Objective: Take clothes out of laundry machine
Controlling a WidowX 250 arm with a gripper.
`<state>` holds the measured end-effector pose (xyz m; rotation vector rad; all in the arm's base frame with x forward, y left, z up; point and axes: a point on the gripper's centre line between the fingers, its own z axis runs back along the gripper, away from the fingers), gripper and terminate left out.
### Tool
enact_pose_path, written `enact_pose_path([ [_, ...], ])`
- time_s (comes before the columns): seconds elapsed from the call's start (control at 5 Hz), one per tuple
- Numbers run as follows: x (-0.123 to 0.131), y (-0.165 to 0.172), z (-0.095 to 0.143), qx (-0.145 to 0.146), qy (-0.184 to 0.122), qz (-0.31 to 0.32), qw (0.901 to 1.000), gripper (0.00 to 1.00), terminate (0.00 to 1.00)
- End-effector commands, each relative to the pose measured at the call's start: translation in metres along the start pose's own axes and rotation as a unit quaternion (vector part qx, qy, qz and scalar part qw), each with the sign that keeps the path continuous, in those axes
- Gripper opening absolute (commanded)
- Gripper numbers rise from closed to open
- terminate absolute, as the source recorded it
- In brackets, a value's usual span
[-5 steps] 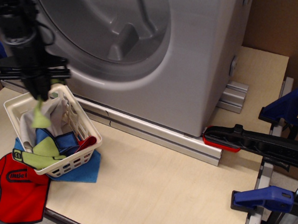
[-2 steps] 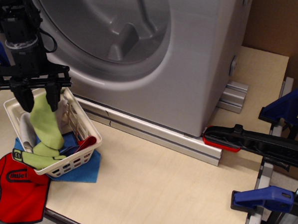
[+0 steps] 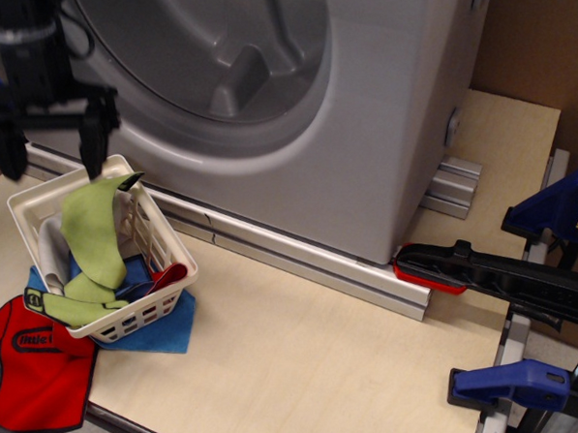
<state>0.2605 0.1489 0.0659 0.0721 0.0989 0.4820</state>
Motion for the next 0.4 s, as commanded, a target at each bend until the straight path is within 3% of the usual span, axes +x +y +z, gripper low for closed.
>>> enact_pose_path([
  [0.0,0.0067,-0.0032,0.0713,0.008,-0.063,0.001,0.9980,1.00,0.00],
  [0.2,0.0067,-0.0032,0.0713,0.008,-0.063,0.001,0.9980,1.00,1.00],
])
